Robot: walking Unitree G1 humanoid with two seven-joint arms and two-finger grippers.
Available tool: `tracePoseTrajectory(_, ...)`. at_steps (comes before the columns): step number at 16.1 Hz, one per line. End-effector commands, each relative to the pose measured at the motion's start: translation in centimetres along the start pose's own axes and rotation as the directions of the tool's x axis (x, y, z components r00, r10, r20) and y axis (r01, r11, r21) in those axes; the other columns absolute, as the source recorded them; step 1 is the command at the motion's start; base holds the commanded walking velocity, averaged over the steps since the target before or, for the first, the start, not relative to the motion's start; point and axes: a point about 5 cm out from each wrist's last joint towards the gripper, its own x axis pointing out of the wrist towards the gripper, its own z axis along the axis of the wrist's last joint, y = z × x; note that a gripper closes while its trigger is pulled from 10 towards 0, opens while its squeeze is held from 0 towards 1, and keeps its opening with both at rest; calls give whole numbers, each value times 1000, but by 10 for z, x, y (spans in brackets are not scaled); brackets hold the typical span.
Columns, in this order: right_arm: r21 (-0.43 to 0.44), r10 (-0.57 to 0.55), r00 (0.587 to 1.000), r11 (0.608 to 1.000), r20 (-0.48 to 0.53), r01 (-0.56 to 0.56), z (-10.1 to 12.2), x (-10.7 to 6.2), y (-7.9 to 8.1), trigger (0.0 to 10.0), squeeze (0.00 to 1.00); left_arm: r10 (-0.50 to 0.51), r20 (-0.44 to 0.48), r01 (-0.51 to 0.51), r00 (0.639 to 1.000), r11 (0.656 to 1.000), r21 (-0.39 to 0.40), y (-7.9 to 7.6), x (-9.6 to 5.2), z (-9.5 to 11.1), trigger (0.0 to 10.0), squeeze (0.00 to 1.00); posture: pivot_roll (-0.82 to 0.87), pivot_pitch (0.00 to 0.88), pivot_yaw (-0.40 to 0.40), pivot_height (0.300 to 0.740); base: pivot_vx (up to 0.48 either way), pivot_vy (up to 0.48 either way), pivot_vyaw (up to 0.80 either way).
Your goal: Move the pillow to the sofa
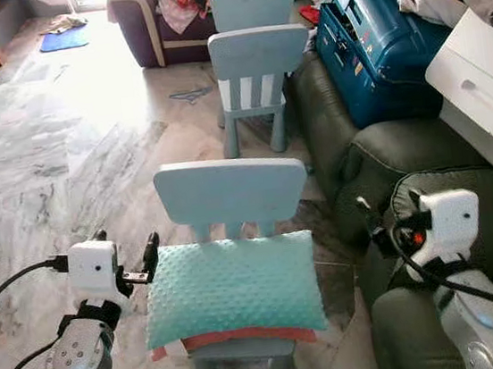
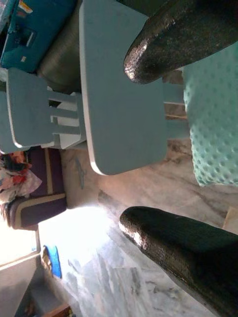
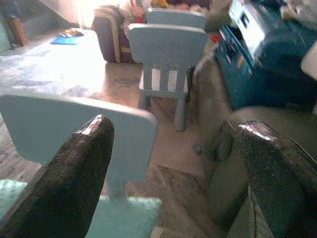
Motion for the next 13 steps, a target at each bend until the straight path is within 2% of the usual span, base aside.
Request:
tracePoseTrajectory(1,-22,26,1000,999,0,-26,3,1,0,10000,0,-17,-29,17,999,1000,7,1,-1,-4,10000,0,-116,92,-29,740,0,0,0)
tracePoseTrajectory(2,-48,36,999,998,3,-36,5,2,-2,10000,0,-18,-32,18,999,1000,7,1,-1,-4,10000,0,-116,92,-29,740,0,0,0)
tracePoseTrajectory(3,-75,15,1000,997,0,-15,8,4,-16,10000,0,-13,-35,13,999,1000,3,3,1,-4,10000,0,-121,97,-37,740,0,0,0)
tracePoseTrajectory(4,-85,3,1000,996,0,-3,9,5,-20,10000,0,-12,-35,12,999,1000,3,3,1,-4,10000,0,-121,97,-37,740,0,0,0)
tracePoseTrajectory(5,-102,-40,999,994,7,41,14,6,-38,10000,0,-8,-35,8,999,1000,-1,3,3,-5,10000,0,-133,100,-42,740,0,0,0)
tracePoseTrajectory(6,-103,-47,999,994,9,48,16,7,-41,10000,0,-12,-33,12,999,1000,-4,1,4,-5,10000,0,-136,100,-44,740,0,0,0)
tracePoseTrajectory(13,-57,-18,1000,998,-3,18,7,9,-22,10000,0,-33,-36,33,999,999,-3,-1,8,-4,10000,0,-121,104,-32,740,0,0,0)
